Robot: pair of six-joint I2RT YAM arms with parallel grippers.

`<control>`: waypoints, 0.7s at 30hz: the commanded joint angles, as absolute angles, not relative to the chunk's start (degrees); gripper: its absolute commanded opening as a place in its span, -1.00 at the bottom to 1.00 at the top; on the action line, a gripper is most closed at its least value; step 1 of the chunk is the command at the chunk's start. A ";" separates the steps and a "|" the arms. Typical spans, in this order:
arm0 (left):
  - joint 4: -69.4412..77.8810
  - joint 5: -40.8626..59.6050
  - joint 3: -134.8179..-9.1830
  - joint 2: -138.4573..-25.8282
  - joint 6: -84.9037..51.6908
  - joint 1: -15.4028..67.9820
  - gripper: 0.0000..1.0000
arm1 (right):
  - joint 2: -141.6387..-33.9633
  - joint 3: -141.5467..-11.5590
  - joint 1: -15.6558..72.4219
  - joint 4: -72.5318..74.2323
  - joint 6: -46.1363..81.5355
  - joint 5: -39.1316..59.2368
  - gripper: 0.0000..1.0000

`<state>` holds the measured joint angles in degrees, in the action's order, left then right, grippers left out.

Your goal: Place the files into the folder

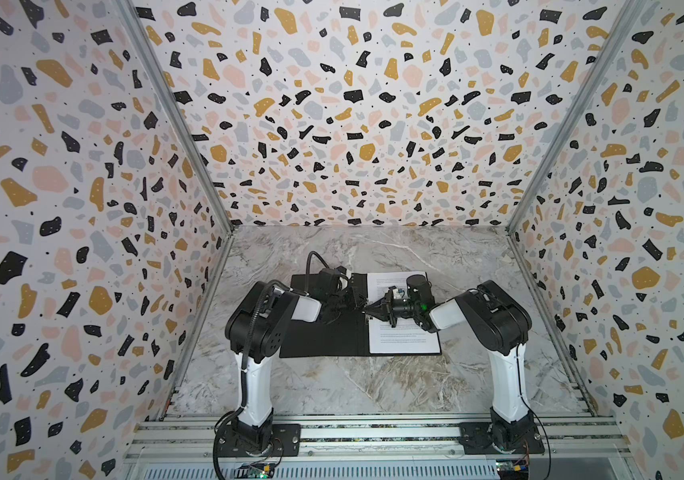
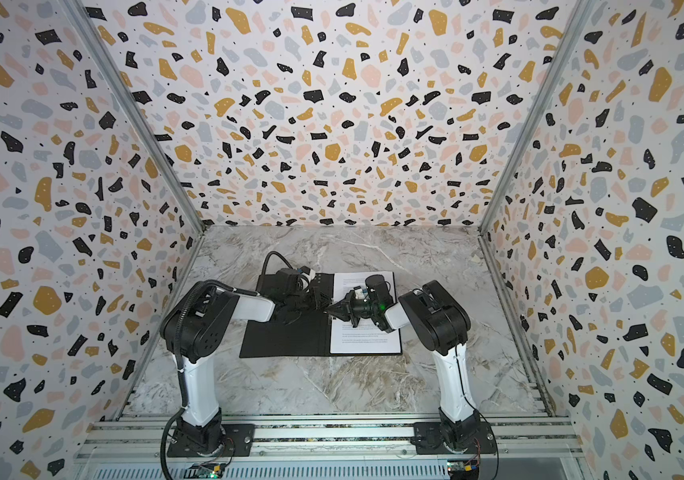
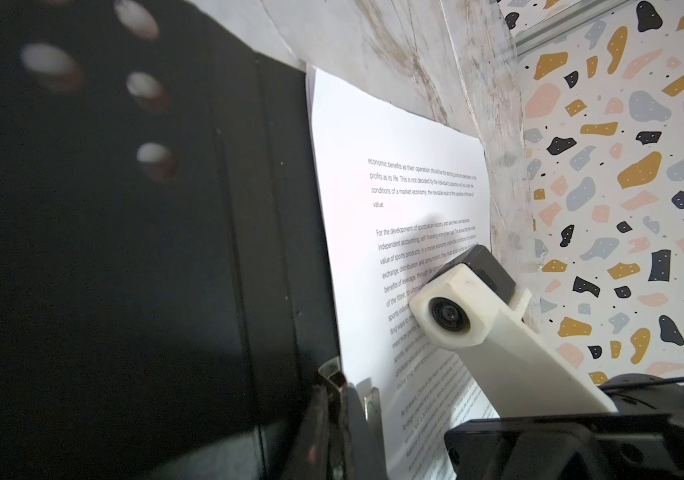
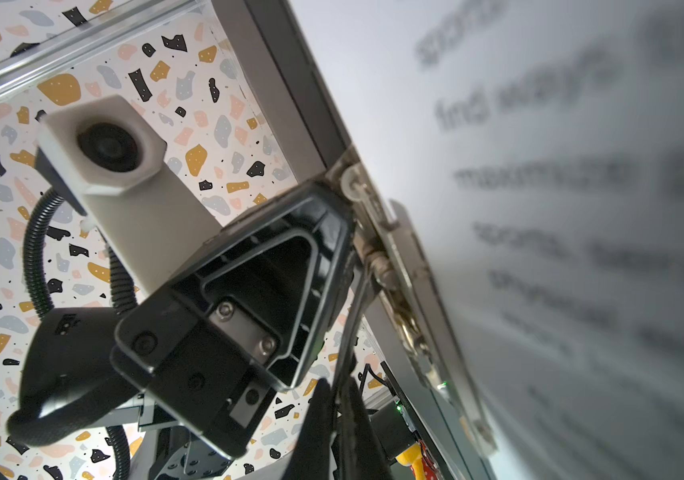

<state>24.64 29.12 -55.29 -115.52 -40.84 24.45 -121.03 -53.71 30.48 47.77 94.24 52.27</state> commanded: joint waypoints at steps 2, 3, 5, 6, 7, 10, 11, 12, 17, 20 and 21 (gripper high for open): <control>20.13 26.18 -55.45 -119.05 -39.24 24.44 -0.83 | -119.98 -53.10 31.55 48.66 88.77 56.51 -0.88; 20.13 26.21 -55.46 -119.18 -39.28 24.45 -0.83 | -119.82 -53.18 31.55 47.08 87.12 56.76 -0.89; 20.13 26.26 -55.46 -119.18 -39.29 24.43 -0.83 | -119.66 -53.30 31.55 44.63 84.12 57.46 -0.90; 20.13 26.28 -55.46 -119.05 -39.23 24.43 -0.83 | -119.71 -53.47 31.55 43.64 82.77 58.09 -0.92; 20.04 26.28 -55.46 -119.09 -39.20 24.43 -0.83 | -119.58 -53.45 31.53 42.91 81.77 58.37 -0.93; 19.95 26.19 -55.55 -119.09 -39.20 24.48 -0.83 | -119.09 -53.48 31.55 41.23 79.95 58.32 -0.93; 20.00 26.19 -55.55 -119.16 -39.20 24.43 -0.83 | -119.01 -53.68 31.55 40.61 79.40 58.22 -0.93; 20.03 26.15 -55.55 -119.18 -39.24 24.43 -0.83 | -118.92 -53.78 31.60 40.41 79.03 58.11 -0.93; 20.03 26.02 -55.42 -119.18 -39.20 24.44 -0.83 | -118.78 -54.47 31.72 38.71 77.18 58.10 -0.91; 20.03 25.93 -55.37 -119.16 -39.25 24.43 -0.83 | -118.83 -55.02 32.02 38.48 77.09 58.10 -0.87; 19.96 25.91 -55.37 -119.18 -39.21 24.46 -0.83 | -118.83 -55.31 32.22 38.42 77.08 58.10 -0.86</control>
